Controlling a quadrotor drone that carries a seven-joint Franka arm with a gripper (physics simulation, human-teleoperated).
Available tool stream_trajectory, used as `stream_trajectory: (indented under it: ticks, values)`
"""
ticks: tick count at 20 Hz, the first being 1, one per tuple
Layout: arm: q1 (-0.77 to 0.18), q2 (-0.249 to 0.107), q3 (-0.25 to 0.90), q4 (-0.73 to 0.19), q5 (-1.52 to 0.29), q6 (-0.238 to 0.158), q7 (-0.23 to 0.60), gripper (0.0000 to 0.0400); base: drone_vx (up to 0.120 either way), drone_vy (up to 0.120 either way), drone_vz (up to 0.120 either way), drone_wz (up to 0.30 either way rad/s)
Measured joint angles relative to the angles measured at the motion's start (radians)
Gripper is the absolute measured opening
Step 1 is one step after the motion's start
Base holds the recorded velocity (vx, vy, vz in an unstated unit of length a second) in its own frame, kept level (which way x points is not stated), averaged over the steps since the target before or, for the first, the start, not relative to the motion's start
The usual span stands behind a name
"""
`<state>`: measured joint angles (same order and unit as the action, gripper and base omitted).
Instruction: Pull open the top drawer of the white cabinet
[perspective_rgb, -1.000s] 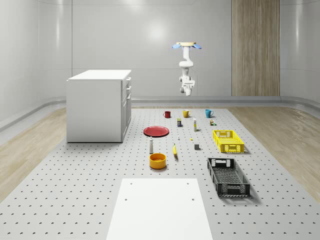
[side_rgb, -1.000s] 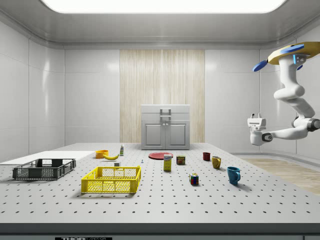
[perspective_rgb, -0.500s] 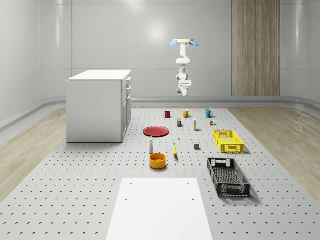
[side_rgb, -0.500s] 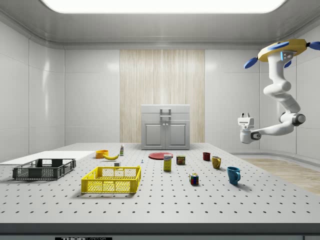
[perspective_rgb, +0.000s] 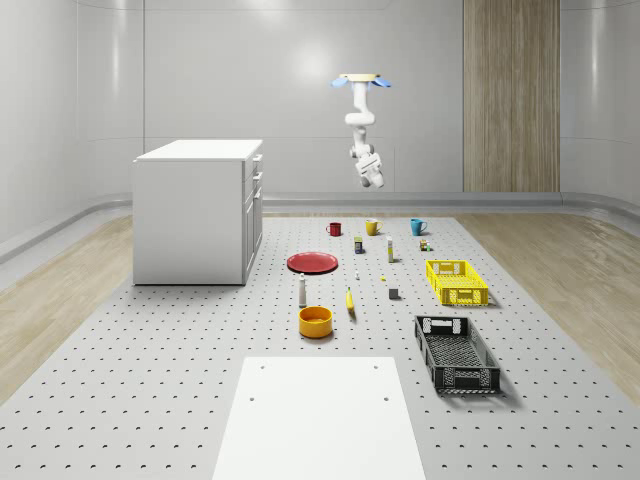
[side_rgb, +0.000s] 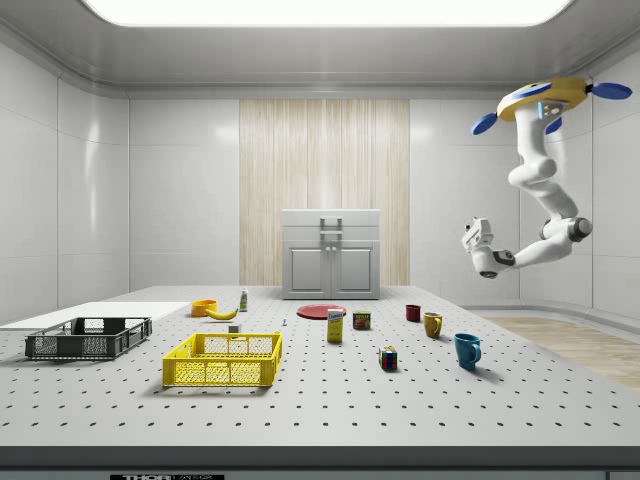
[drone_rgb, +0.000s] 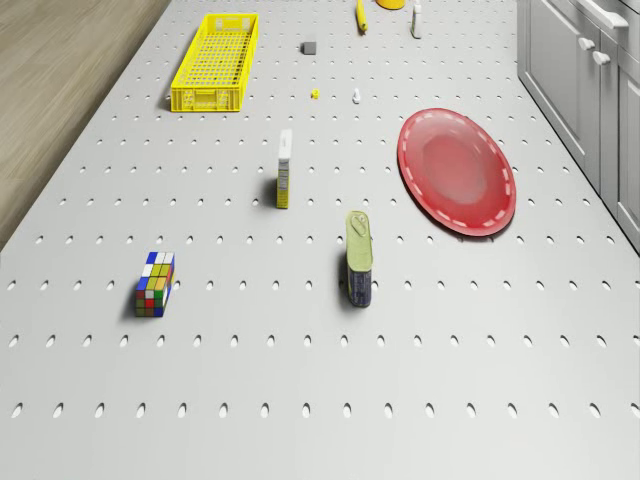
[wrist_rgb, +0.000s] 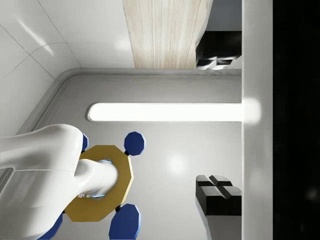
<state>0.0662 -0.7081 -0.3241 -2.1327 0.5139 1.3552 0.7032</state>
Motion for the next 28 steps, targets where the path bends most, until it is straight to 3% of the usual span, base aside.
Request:
stream_trajectory:
  ticks: [4, 9, 28]
  values:
    - [0.069, -0.018, -0.182, -0.12, 0.278, 0.002, -0.048, 0.0311, 0.12, -0.12, 0.0, 0.0]
    - [0.139, -0.044, -0.296, -0.213, 0.438, 0.017, -0.077, 0.0307, 0.12, -0.12, 0.0, 0.0]
    - [0.3, -0.14, -0.427, -0.289, 0.492, 0.111, -0.059, 0.0305, 0.12, -0.12, 0.0, 0.0]
